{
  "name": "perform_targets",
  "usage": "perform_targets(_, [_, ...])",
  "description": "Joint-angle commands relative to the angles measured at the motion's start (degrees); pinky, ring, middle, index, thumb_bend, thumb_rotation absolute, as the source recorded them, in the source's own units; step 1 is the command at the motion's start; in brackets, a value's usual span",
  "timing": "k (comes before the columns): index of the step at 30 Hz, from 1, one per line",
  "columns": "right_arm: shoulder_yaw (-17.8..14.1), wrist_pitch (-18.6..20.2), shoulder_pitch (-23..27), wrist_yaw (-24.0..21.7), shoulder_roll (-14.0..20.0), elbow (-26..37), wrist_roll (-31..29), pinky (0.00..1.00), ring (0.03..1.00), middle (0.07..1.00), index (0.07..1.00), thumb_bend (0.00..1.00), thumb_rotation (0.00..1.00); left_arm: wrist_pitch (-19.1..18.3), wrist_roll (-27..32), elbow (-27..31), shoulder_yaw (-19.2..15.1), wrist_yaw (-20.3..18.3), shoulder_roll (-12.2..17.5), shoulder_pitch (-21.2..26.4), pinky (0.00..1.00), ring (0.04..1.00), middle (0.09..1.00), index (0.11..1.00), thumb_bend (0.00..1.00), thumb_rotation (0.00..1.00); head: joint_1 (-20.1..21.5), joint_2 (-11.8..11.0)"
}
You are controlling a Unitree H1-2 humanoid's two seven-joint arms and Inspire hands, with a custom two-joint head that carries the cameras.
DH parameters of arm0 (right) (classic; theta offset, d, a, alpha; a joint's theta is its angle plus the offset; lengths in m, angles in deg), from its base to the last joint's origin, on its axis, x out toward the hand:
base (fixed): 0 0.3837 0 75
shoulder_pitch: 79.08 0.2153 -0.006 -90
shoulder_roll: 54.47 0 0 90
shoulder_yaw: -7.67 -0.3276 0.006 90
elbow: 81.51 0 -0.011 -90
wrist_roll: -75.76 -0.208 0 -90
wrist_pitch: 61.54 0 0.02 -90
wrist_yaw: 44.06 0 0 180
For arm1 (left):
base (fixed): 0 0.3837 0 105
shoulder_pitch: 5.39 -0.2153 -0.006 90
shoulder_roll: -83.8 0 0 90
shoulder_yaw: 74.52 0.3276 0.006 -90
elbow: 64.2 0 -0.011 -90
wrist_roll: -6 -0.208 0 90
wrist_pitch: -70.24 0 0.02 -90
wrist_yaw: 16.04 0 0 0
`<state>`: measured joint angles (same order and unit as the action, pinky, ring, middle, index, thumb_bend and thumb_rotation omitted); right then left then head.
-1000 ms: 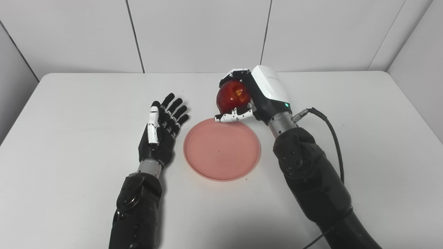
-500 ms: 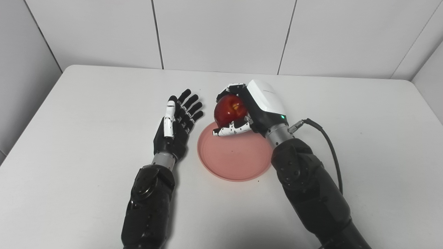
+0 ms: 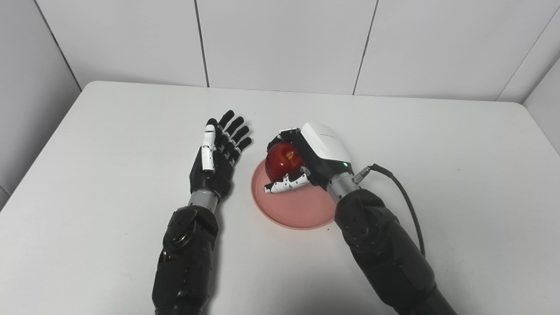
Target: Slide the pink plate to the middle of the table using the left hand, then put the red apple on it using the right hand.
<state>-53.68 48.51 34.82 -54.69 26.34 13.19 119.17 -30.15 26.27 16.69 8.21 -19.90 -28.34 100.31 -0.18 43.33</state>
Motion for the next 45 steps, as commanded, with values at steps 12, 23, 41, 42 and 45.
perform_targets(12, [0.8, -4.1, -1.2, 0.9, 1.5, 1.4, 1.2, 0.25, 0.334, 0.441, 0.488, 0.52, 0.13, -0.8, -0.4, -0.8, 0.0, 0.8, 0.1, 0.2, 0.89, 0.875, 0.875, 0.856, 0.39, 1.0, 0.2, 0.4])
perform_targets(23, [0.7, -4.8, -2.0, 0.8, 1.7, 0.2, 1.9, 0.27, 0.345, 0.449, 0.488, 0.51, 0.13, -0.4, -0.5, -0.8, 0.1, 0.7, 0.1, 0.1, 0.88, 0.875, 0.877, 0.858, 0.39, 1.0, 0.6, 0.6])
perform_targets(41, [0.1, -2.9, -2.4, 0.3, 0.8, 0.2, 3.5, 0.37, 0.475, 0.568, 0.491, 0.52, 0.15, -0.1, -0.8, -0.7, 0.4, 0.3, 0.2, 0.0, 0.88, 0.878, 0.882, 0.861, 0.39, 1.0, 0.7, 0.7])
perform_targets(42, [0.1, -2.7, -2.5, 0.2, 0.7, 0.3, 3.6, 0.37, 0.476, 0.572, 0.492, 0.52, 0.15, -0.3, -0.7, -0.6, 0.4, 0.4, 0.1, 0.0, 0.88, 0.878, 0.881, 0.86, 0.39, 1.0, 0.7, 0.7])
perform_targets(45, [-0.2, -2.2, -2.6, -0.5, 0.6, 0.6, 3.8, 0.37, 0.486, 0.591, 0.631, 0.88, 0.25, -0.6, -0.4, -0.4, 0.3, 0.4, 0.0, 0.0, 0.89, 0.882, 0.885, 0.864, 0.38, 1.0, 0.7, 0.7])
